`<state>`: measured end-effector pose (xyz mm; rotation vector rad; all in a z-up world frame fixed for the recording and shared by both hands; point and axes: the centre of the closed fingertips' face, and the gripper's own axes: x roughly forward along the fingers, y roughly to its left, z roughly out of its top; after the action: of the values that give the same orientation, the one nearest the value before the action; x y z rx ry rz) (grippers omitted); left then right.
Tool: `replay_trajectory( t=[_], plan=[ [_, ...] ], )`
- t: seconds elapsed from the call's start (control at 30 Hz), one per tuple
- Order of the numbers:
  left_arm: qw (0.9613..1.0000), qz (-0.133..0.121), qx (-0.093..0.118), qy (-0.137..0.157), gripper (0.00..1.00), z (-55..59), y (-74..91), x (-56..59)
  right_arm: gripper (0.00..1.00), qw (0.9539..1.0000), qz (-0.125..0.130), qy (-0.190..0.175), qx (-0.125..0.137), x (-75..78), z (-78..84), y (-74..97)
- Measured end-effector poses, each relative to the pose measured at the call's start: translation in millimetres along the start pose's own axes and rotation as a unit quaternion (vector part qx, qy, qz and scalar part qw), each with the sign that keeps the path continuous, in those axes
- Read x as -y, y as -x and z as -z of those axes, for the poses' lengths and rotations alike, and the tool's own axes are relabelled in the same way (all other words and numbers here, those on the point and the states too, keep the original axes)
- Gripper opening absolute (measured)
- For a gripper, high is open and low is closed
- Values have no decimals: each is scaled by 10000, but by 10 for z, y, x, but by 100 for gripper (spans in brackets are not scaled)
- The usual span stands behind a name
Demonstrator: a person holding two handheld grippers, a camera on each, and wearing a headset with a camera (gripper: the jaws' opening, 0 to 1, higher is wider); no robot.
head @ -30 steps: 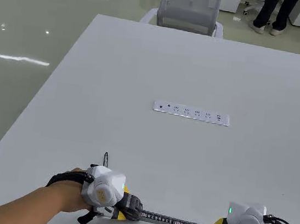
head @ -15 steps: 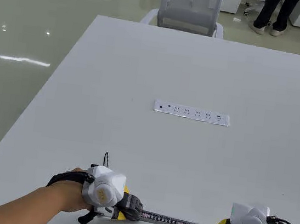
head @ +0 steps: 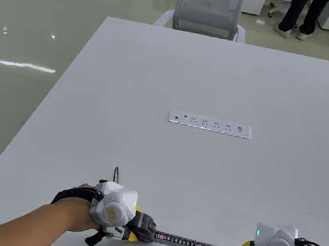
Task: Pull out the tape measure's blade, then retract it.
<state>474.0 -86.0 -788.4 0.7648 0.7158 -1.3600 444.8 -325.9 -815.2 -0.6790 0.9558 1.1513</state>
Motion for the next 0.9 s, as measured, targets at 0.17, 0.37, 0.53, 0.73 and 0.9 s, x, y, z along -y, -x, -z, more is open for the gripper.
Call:
replay_trajectory(
  t=[0.17, 0.37, 0.53, 0.73, 0.9],
  plan=[
    [10000, 4, 2, 2, 31, 0, -3, 2, 11, 10000, -7, -30, 0, -6, 16, 18],
    [10000, 4, 1, -5, 31, 6, -4, 2, 11, 10000, 3, -34, -18, -2, 47, 39],
    [10000, 4, 6, -9, 31, 5, -5, 1, 11, 10000, 18, -43, -25, 10, 80, 43],
    [10000, -3, 6, -3, 31, -1, -2, 9, 11, 10000, 24, -11, -42, 16, 95, 53],
    [10000, -3, 9, 1, 31, -3, 3, 5, 11, 10000, 27, -10, -80, 24, 127, 69]
  ],
)
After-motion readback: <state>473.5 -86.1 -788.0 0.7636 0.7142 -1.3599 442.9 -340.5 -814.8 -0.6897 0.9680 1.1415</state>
